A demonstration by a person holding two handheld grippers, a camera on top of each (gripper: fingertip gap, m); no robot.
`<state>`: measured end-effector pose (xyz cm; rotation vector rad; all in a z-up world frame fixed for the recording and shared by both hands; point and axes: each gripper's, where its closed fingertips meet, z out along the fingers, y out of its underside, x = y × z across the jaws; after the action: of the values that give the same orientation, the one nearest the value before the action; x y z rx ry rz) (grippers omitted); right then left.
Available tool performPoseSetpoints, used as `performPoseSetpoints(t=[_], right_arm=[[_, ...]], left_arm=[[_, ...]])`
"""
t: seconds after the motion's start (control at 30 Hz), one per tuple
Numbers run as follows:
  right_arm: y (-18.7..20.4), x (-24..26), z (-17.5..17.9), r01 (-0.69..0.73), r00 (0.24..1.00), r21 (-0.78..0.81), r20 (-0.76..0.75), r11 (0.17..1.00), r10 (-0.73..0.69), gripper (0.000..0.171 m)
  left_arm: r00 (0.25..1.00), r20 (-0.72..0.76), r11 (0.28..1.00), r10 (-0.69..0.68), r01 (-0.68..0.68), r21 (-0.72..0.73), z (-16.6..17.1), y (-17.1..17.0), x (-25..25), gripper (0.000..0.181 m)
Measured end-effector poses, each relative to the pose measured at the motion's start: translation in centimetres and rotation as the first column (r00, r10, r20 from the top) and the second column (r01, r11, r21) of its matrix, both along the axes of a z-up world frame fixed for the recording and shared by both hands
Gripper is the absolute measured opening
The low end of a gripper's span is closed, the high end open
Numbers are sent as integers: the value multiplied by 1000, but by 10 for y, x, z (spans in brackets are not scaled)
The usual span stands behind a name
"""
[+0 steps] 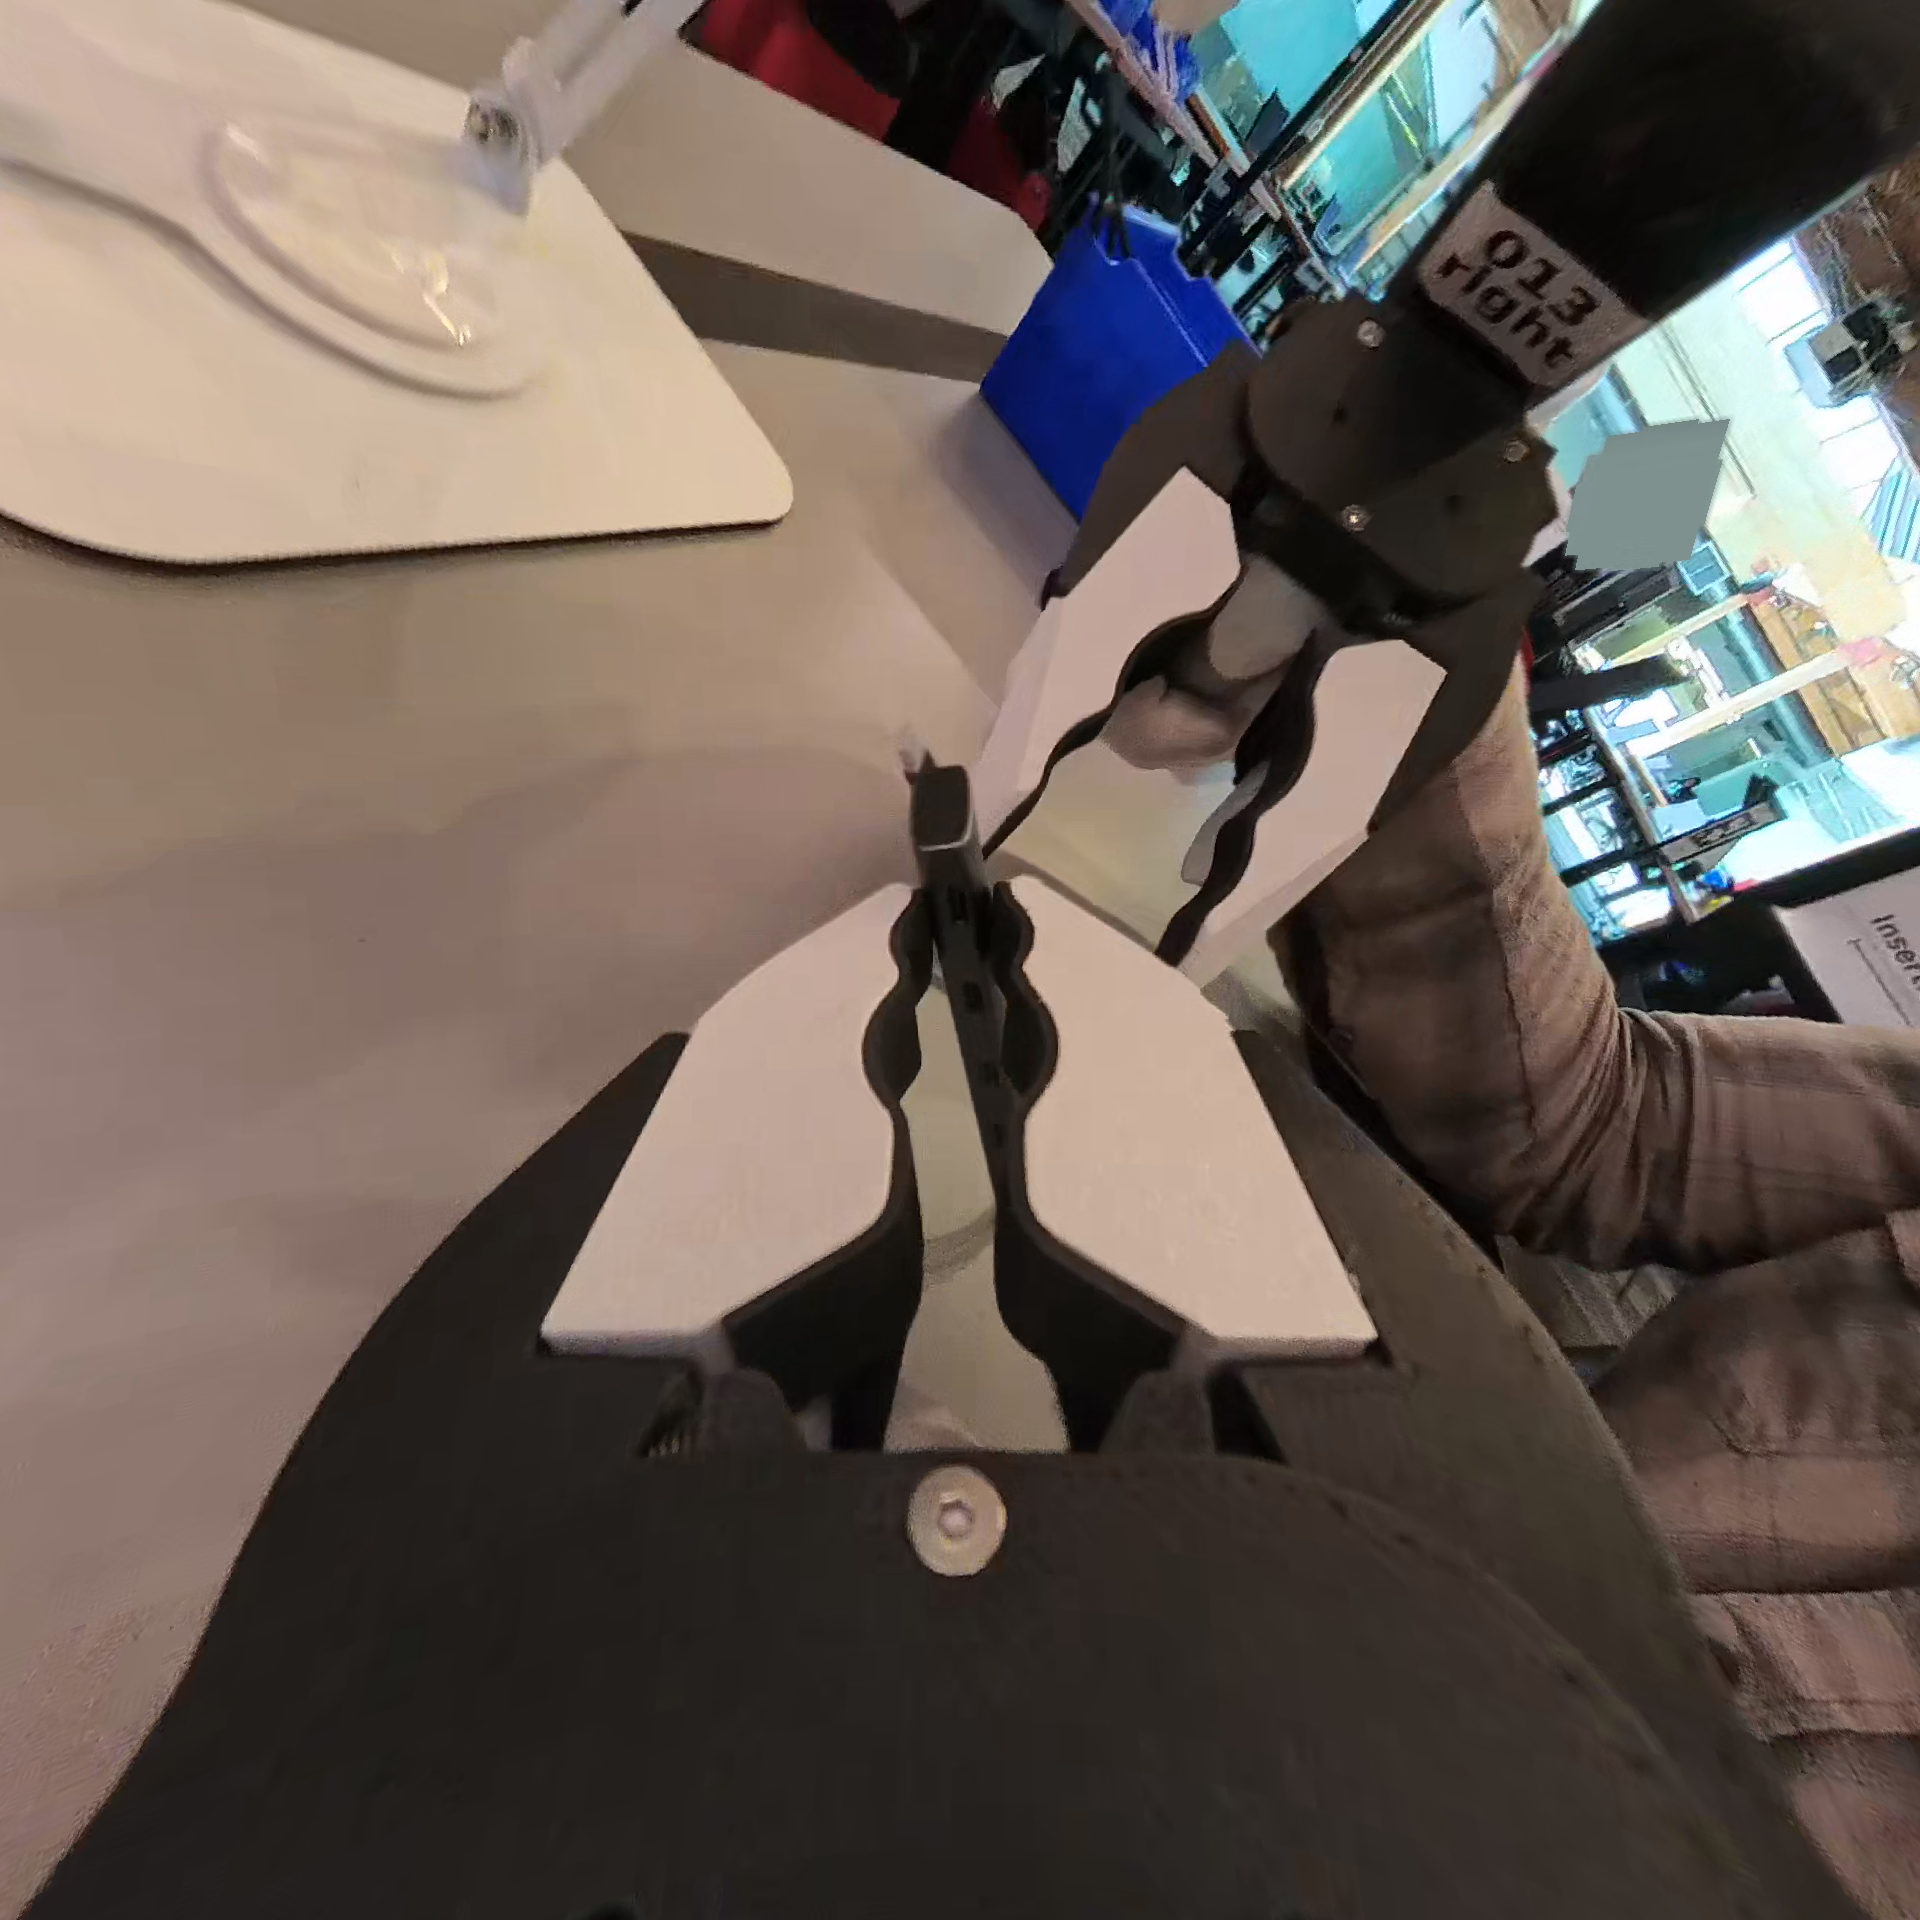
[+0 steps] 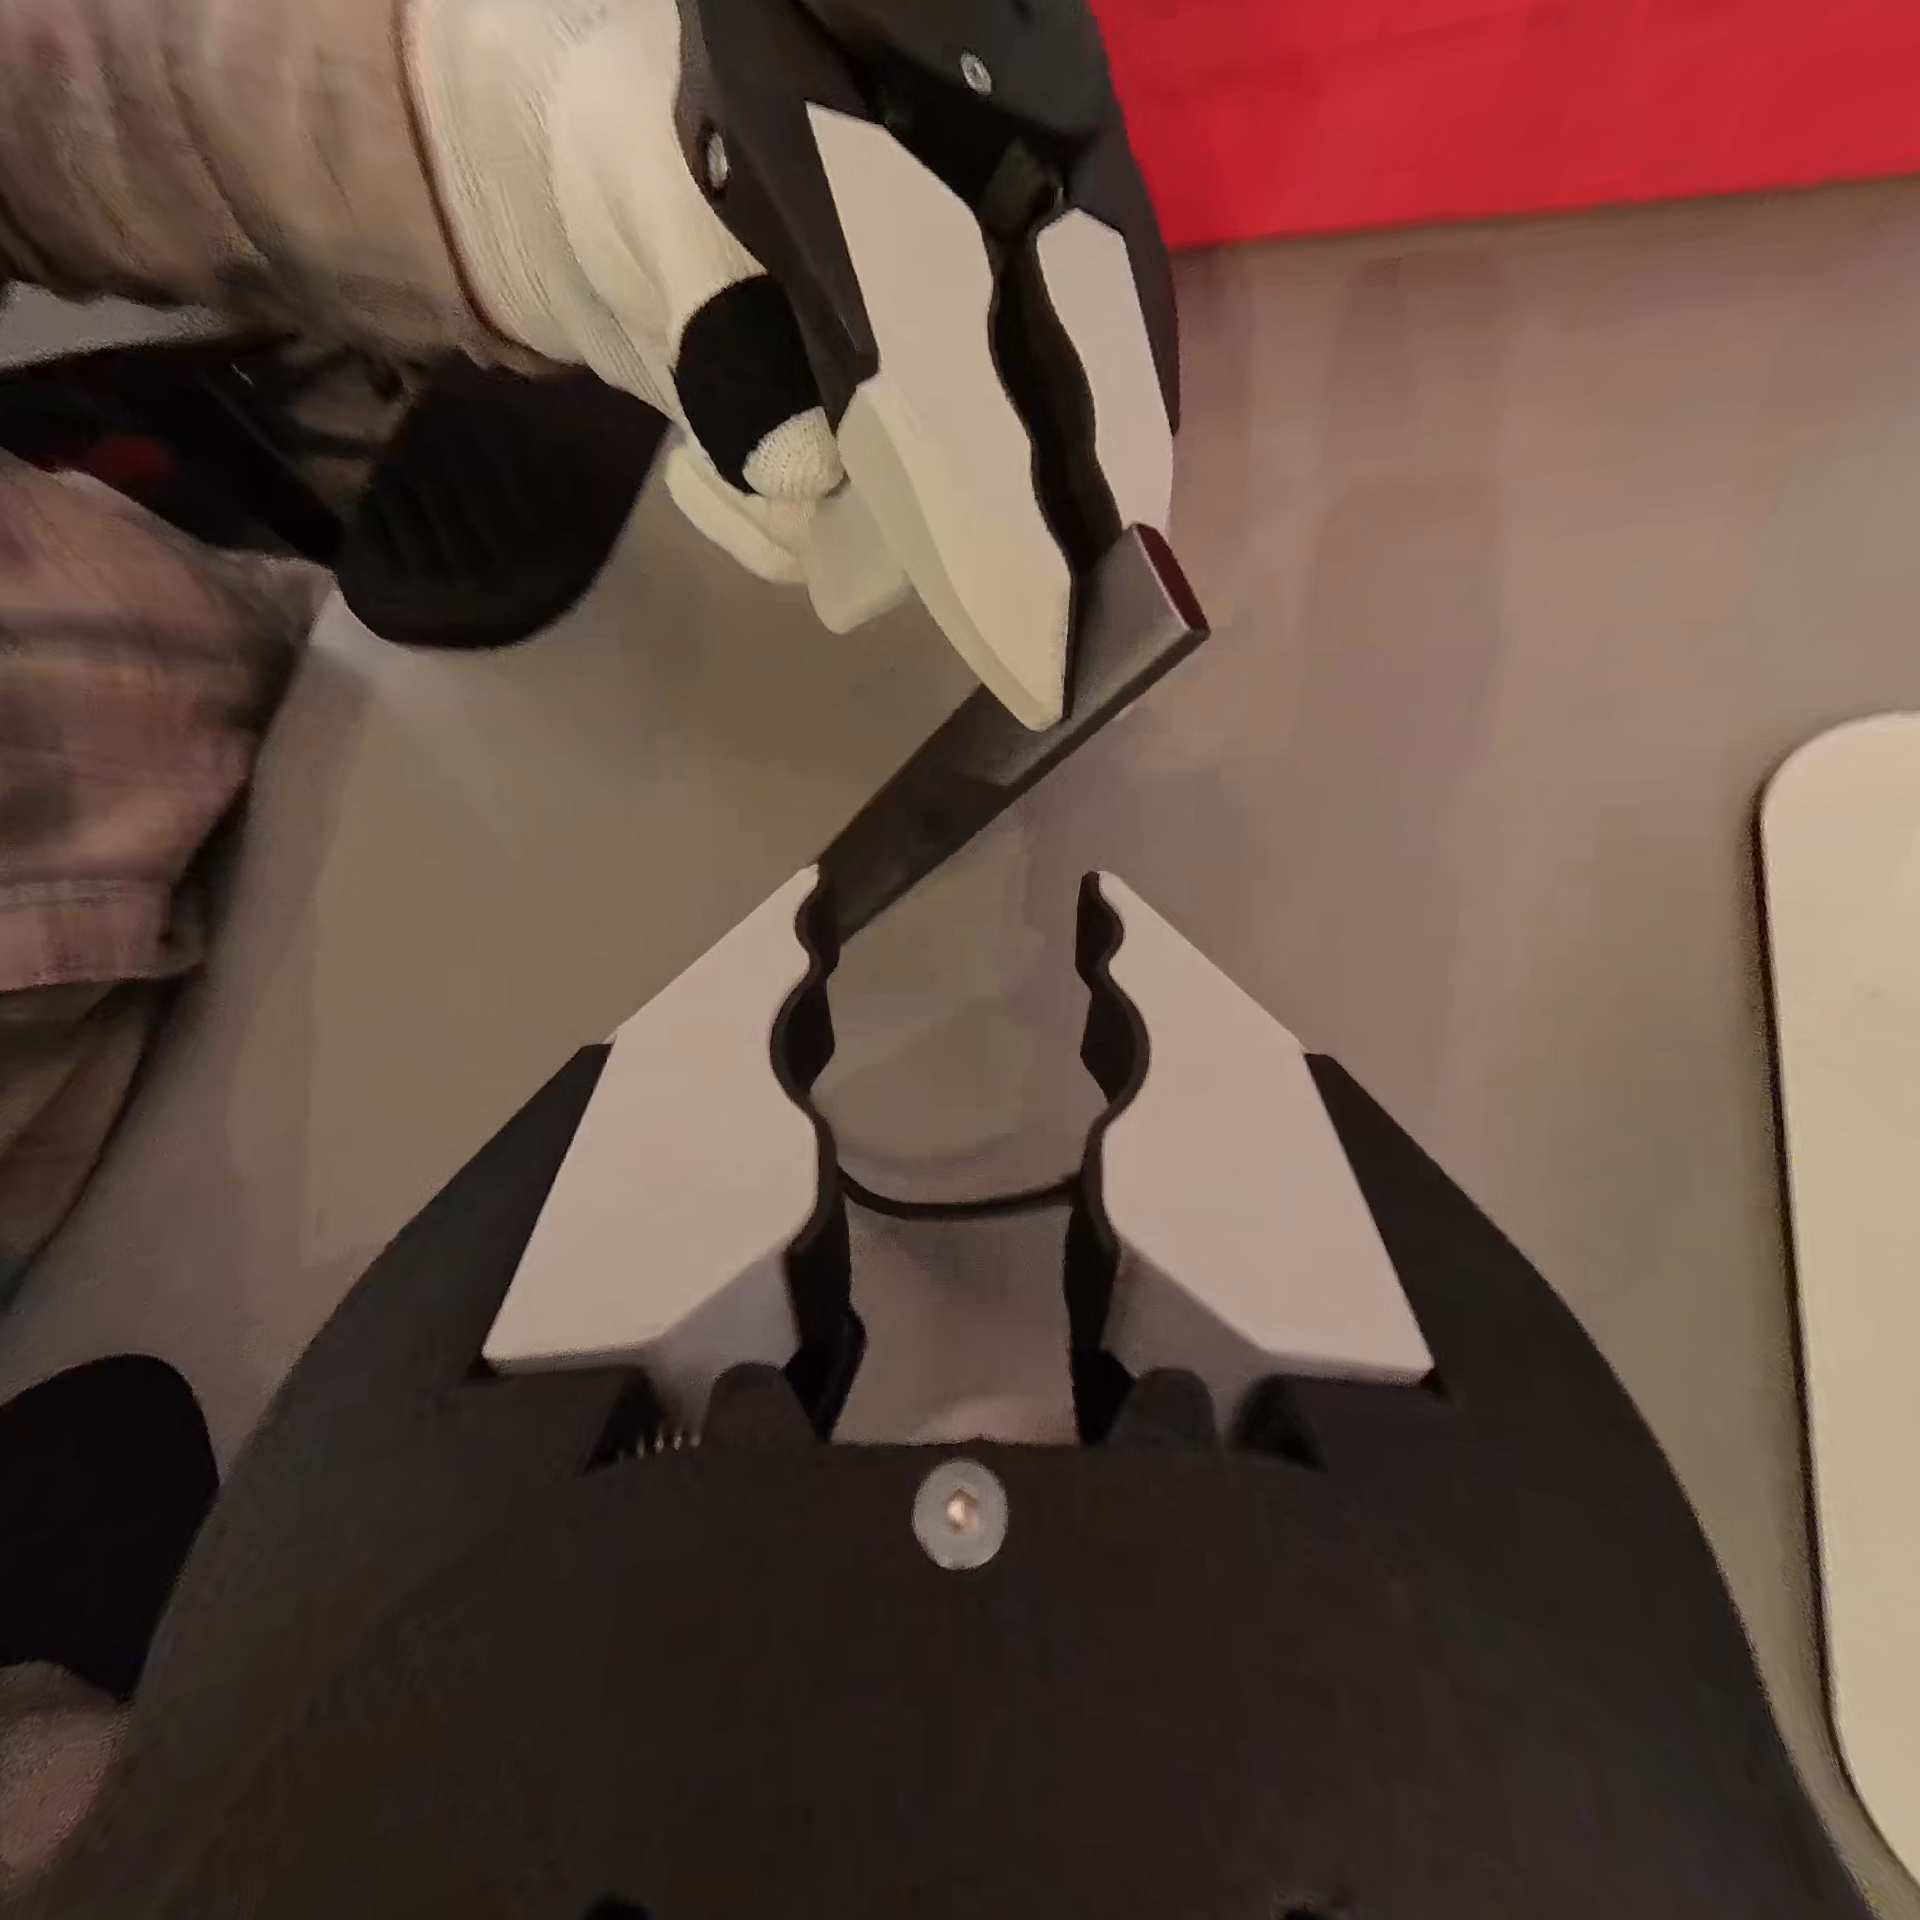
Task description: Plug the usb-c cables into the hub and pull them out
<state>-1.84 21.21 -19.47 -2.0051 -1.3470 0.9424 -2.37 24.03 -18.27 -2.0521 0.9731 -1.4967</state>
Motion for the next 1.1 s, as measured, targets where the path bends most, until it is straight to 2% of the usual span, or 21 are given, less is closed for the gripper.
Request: performPoseSetpoints(t=[0.1, 0.2, 0.33, 0.37, 0.47, 0.57, 0.63, 0.8, 0.87, 1.1], right_arm=[[10, 13, -12, 50, 997, 16, 57, 999, -51, 44], [20, 12, -14, 93, 995, 10, 26, 996, -93, 50], [19, -7, -15, 73, 991, -99, -102, 992, -83, 47], [15, -12, -15, 46, 989, -128, -134, 991, -63, 43], [9, -24, -6, -17, 972, -181, -232, 983, -25, 16], [10, -24, -2, -15, 967, -197, -251, 980, -36, 9], [11, -21, -3, -5, 970, -209, -237, 978, -45, 9], [14, -19, -20, 29, 988, -204, -142, 979, -59, 13], [21, -19, -34, 79, 993, -196, -70, 978, -94, 16], [28, -28, -54, 106, 994, -134, 26, 985, -103, 22]], left_arm=[[997, -75, 1000, -3, 5, 16, -18, 3, 5, 14], [995, -100, 1000, -10, 10, -2, -29, 6, 9, 15], [999, 18, 999, -42, 42, 19, -14, 3, 17, 13], [998, 41, 998, -40, 38, 51, -9, 3, 18, 13], [991, 106, 993, -80, 70, 93, 3, -5, 20, 11], [990, 124, 992, -71, 57, 114, 9, -3, 16, 15], [994, 107, 982, -13, -7, 186, 16, 6, 10, 27], [997, -39, 928, 69, -50, 368, 14, 16, -11, 32], [995, -69, 922, 78, -45, 384, 9, 17, -16, 31], [974, -206, 908, 89, 6, 420, -20, 17, -15, 29]])
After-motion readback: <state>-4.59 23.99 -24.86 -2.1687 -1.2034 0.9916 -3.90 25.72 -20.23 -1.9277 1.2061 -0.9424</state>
